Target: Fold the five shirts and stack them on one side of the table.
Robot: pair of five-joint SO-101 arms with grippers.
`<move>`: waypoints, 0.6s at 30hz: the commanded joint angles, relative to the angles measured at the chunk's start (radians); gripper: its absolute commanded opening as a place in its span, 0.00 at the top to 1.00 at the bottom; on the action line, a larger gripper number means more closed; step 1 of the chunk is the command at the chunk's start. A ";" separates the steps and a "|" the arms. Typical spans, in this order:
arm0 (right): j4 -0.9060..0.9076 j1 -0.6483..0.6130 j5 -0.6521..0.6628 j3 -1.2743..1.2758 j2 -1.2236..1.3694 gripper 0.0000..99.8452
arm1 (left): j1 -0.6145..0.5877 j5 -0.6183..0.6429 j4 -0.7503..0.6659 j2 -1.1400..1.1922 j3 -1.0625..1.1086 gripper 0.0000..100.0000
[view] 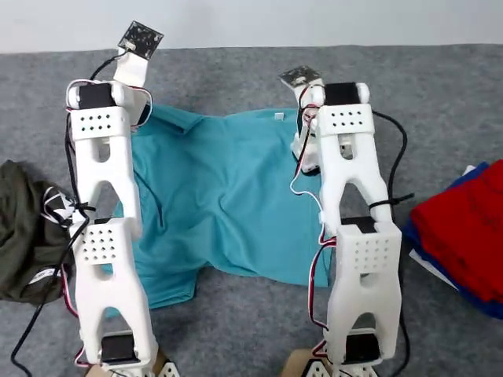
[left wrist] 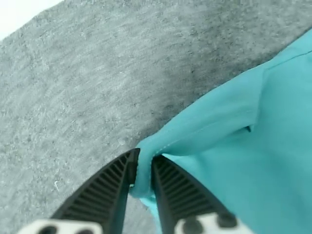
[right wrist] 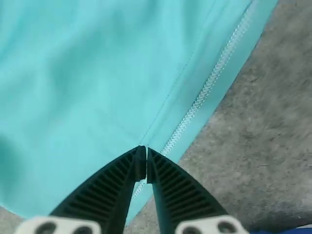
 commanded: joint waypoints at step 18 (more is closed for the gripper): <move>-0.427 0.102 0.138 -0.017 0.222 0.99 | 0.034 0.005 0.061 -0.025 -0.036 1.00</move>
